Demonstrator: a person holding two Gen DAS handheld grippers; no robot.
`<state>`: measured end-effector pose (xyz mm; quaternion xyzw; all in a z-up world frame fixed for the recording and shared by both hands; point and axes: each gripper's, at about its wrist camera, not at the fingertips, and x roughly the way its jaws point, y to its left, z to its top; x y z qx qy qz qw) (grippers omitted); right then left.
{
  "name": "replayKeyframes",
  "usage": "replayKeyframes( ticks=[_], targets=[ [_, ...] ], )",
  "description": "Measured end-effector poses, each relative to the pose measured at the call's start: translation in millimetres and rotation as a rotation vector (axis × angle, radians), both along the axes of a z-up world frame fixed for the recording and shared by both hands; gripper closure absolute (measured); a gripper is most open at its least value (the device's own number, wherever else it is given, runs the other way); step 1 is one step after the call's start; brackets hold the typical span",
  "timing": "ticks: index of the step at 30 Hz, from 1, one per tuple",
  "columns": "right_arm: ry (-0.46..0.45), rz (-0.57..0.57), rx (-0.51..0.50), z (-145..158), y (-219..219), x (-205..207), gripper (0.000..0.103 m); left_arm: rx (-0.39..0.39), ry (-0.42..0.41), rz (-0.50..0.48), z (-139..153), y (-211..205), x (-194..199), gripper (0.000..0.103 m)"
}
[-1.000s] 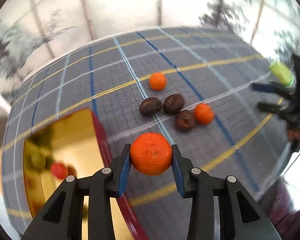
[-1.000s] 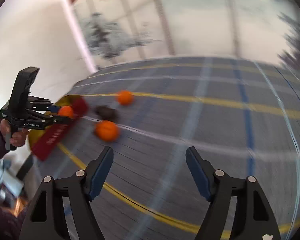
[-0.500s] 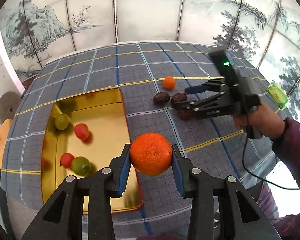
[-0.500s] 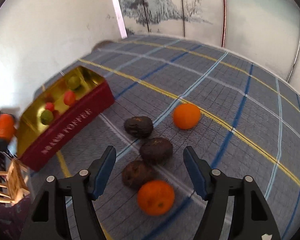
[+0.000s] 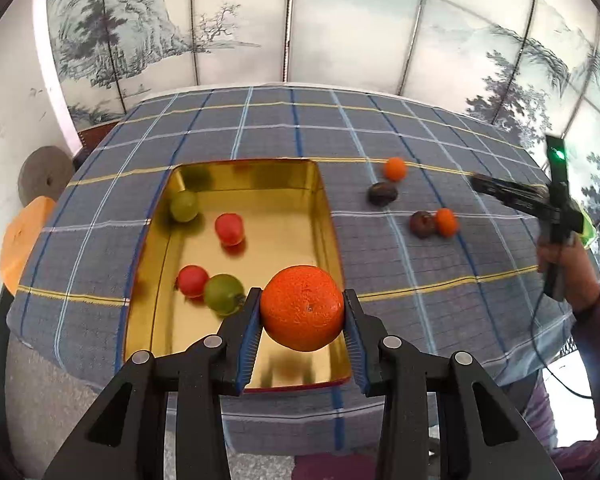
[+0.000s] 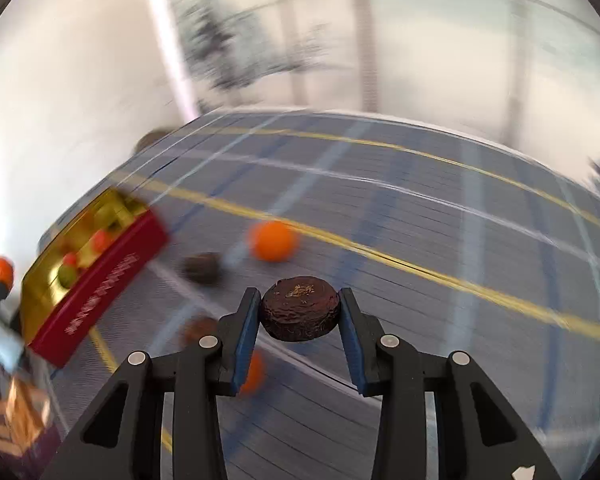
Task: Organize fruits
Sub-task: 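Place the tangerine in the tin with the left gripper while the right gripper grasps a brown date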
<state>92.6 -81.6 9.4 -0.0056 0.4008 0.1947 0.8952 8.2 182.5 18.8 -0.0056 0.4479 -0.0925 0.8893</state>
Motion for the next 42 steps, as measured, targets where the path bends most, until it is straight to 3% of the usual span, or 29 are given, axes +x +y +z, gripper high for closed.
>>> replayKeyframes(
  ticks=[4,11,19,25,29,42],
  targets=[
    [0.039,-0.153,-0.024,-17.3,-54.8,-10.5,0.067,0.025,-0.003,0.006,-8.1,2.8,11.0,0.063],
    [0.063,-0.218,-0.035,-30.0,-79.1,-19.8,0.067,0.057,0.020,0.018,-25.1,1.2,45.4,0.063],
    [0.069,-0.231,-0.017,-31.1,-82.1,-16.3,0.067,0.111,0.032,0.055,-37.6,-3.3,86.6,0.063],
    [0.079,-0.217,-0.040,-32.6,-76.6,-14.0,0.067,0.107,0.050,0.067,-42.8,-6.5,113.8,0.063],
    [0.081,-0.216,-0.034,-33.2,-77.5,-13.7,0.067,0.170,0.044,0.088,-45.9,-12.5,129.2,0.063],
    [0.083,-0.219,-0.028,-33.8,-79.3,-13.4,0.067,0.283,0.008,0.097,-45.0,-27.2,142.5,0.058]
  ],
)
